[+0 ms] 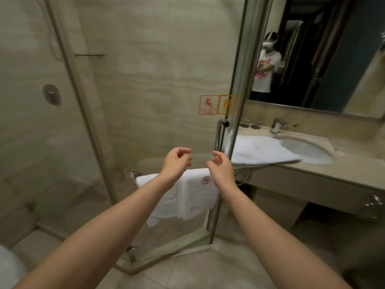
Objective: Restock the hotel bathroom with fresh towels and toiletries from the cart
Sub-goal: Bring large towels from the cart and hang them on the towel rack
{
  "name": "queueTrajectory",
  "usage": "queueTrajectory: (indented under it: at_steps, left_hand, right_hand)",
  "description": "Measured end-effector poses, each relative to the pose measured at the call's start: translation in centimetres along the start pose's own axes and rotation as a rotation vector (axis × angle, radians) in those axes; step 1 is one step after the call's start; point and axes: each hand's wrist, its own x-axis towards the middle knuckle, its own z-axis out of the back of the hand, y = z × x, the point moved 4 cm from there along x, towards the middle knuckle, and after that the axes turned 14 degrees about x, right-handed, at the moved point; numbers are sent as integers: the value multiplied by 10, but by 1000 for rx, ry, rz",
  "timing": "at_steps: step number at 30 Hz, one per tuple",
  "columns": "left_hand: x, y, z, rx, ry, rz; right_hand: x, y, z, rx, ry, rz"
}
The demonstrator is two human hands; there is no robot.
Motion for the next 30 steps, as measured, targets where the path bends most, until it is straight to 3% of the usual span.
queueTrajectory:
  at_steps: [14, 30]
  left_hand:
    - [95, -62, -248, 31, 172, -53]
    - [261, -60, -442, 97, 306, -22]
  right_hand:
    - [156, -10, 211, -29, -122, -18]
    - [348, -74, 335, -43, -251, -144]
